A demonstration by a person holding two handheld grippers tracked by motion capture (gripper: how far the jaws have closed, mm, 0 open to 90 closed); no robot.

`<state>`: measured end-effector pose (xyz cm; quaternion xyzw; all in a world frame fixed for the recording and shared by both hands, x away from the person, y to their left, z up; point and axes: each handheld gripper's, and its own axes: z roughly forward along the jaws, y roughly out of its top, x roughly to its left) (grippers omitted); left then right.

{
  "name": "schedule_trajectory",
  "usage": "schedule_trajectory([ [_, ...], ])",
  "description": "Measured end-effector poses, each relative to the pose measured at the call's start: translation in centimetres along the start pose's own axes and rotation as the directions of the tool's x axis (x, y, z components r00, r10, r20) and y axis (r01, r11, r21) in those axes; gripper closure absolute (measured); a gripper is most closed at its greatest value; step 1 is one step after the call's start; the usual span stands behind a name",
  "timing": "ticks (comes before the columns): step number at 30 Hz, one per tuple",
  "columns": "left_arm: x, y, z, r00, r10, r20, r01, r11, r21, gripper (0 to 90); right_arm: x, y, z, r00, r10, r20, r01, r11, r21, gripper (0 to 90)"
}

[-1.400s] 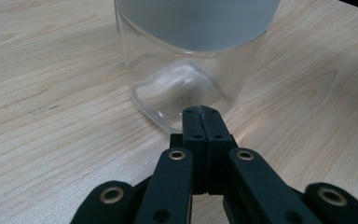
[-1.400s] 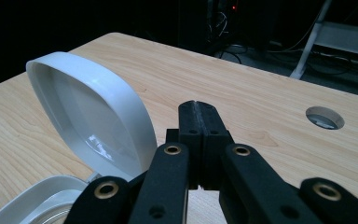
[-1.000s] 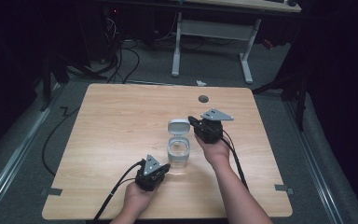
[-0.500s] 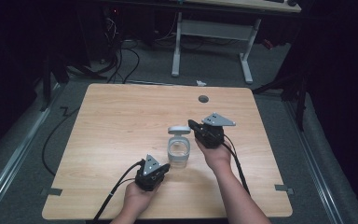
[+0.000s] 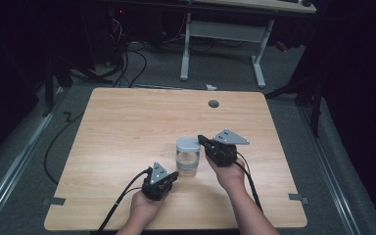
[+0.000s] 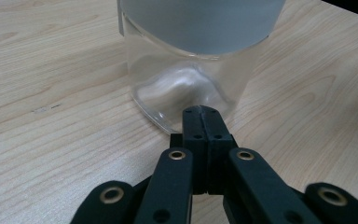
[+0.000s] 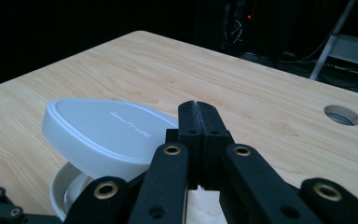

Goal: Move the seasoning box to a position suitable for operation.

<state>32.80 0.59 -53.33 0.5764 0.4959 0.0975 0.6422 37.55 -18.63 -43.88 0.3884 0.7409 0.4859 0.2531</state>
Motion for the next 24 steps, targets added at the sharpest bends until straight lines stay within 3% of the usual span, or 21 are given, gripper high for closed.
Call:
schedule_trajectory([
  [10, 0.0, 0.0, 0.0, 1.0, 0.0, -0.001, 0.0, 1.0, 0.003, 90.0, 0.8, -0.8, -0.6, 0.9996, -0.025, -0.009, 0.026, 1.0, 0.018, 89.4],
  [24, 0.0, 0.1, -0.1, 0.9999, -0.015, 0.004, 0.015, 0.9999, -0.008, 89.6, 0.3, -0.6, -1.2, 0.9999, -0.014, 0.004, 0.014, 1.0, 0.004, 89.1],
])
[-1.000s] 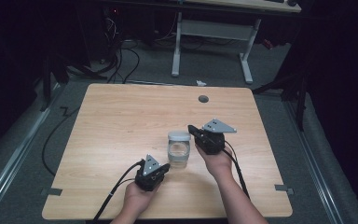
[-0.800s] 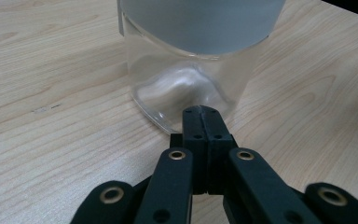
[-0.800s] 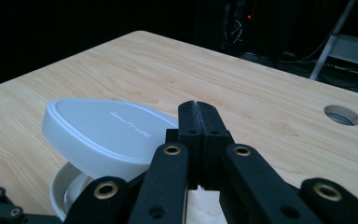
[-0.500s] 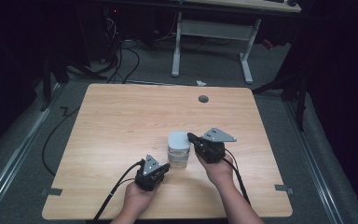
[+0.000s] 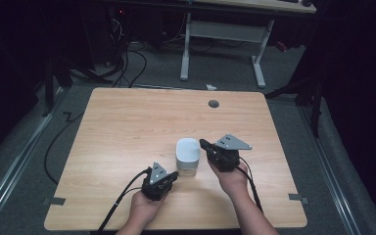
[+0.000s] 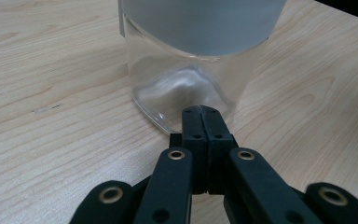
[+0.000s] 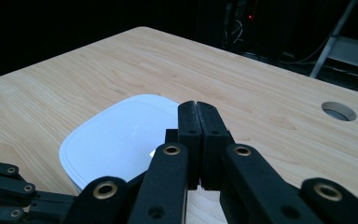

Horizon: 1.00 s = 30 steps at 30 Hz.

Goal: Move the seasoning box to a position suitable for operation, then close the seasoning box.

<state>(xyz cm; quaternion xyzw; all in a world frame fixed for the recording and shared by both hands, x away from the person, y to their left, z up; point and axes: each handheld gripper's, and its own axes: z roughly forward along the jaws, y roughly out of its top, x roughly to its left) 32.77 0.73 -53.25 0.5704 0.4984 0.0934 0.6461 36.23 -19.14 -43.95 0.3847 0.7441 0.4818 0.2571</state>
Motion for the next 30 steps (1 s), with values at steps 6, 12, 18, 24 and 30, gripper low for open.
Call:
schedule_trajectory([
  [6, -0.2, 0.2, -0.2, 0.9997, 0.013, -0.019, -0.013, 0.9999, 0.009, 89.4, -0.6, -0.4, -0.5, 0.9999, 0.007, 0.015, -0.007, 1.0, -0.003, 88.9],
  [12, 0.3, 2.0, -1.4, 0.9988, 0.033, -0.036, -0.034, 0.9992, -0.019, 89.3, -2.1, -1.8, -1.4, 0.9982, 0.04, 0.044, -0.041, 0.999, 0.005, 88.7],
  [18, 1.8, 3.2, -2.7, 0.9958, 0.06, -0.07, -0.063, 0.9968, -0.048, 86.0, -3.6, -3.4, -2.2, 0.9942, 0.065, 0.085, -0.068, 0.997, 0.025, 86.6],
  [24, 5.8, 4.9, -5.2, 0.9826, 0.097, -0.158, -0.11, 0.9909, -0.077, 67.0, -4.6, -6.5, -4.1, 0.9856, 0.077, 0.15, -0.088, 0.994, 0.065, 73.5],
  [30, 8.3, 4.7, -8.4, 0.9691, 0.059, -0.24, -0.084, 0.9916, -0.098, 54.8, -4.4, -10.1, -7.0, 0.9654, 0.104, 0.239, -0.124, 0.989, 0.074, 61.9],
])
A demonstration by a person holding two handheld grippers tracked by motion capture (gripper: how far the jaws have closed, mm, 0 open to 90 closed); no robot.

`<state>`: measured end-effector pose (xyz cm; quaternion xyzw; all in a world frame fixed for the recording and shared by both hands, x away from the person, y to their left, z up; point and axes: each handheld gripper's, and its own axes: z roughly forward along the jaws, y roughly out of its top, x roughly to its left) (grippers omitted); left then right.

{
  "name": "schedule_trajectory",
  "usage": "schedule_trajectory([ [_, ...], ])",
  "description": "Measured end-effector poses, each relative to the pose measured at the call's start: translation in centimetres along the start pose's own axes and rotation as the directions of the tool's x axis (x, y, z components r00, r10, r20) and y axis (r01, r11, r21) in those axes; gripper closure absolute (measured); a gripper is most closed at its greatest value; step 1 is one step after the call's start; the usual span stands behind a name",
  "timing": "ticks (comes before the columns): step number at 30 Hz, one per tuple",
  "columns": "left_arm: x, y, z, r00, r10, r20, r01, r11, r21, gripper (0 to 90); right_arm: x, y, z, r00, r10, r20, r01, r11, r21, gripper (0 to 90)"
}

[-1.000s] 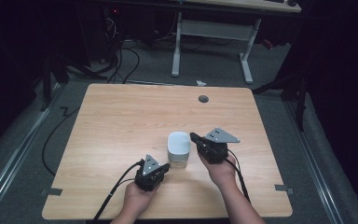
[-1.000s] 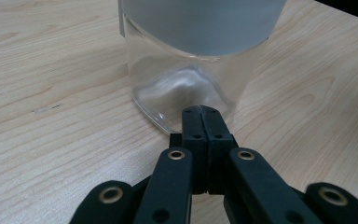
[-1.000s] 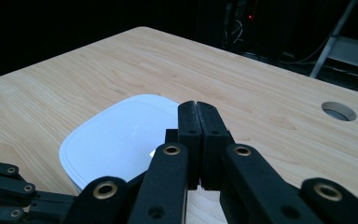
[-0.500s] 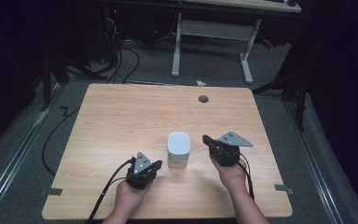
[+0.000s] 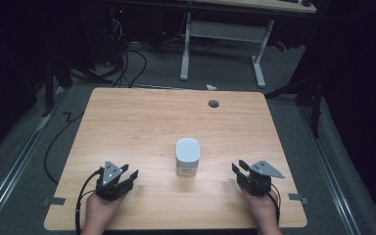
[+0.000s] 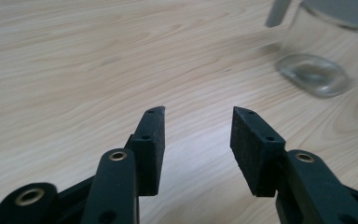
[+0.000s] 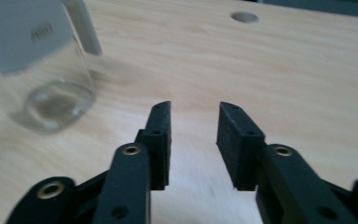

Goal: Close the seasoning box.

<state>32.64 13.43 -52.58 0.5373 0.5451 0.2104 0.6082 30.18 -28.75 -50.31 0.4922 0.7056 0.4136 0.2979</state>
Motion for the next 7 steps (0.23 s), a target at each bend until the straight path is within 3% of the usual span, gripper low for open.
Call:
schedule_trajectory([
  [2, 0.8, -0.2, -0.2, 0.9998, -0.006, -0.021, 0.006, 0.9998, 0.017, 53.2, -0.2, -1.4, -1.5, 0.9979, 0.043, 0.049, -0.042, 0.998, -0.038, 61.6],
  [3, 1.0, -0.1, -0.2, 0.9996, -0.008, -0.027, 0.008, 0.9999, 0.014, 52.7, -0.3, -1.8, -1.9, 0.9975, 0.056, 0.045, -0.054, 0.998, -0.034, 60.2],
  [5, 1.0, 0.2, -0.2, 0.9996, -0.009, -0.027, 0.009, 1.0, 0.001, 52.2, -0.4, -2.1, -2.1, 0.9973, 0.017, 0.072, -0.017, 1.0, -0.006, 59.8],
  [7, 0.9, 0.4, -0.3, 0.9998, -0.016, -0.015, 0.015, 0.9999, -0.006, 51.6, -0.8, -2.3, -2.0, 0.9972, 0.043, 0.06, -0.044, 0.999, 0.012, 59.1],
])
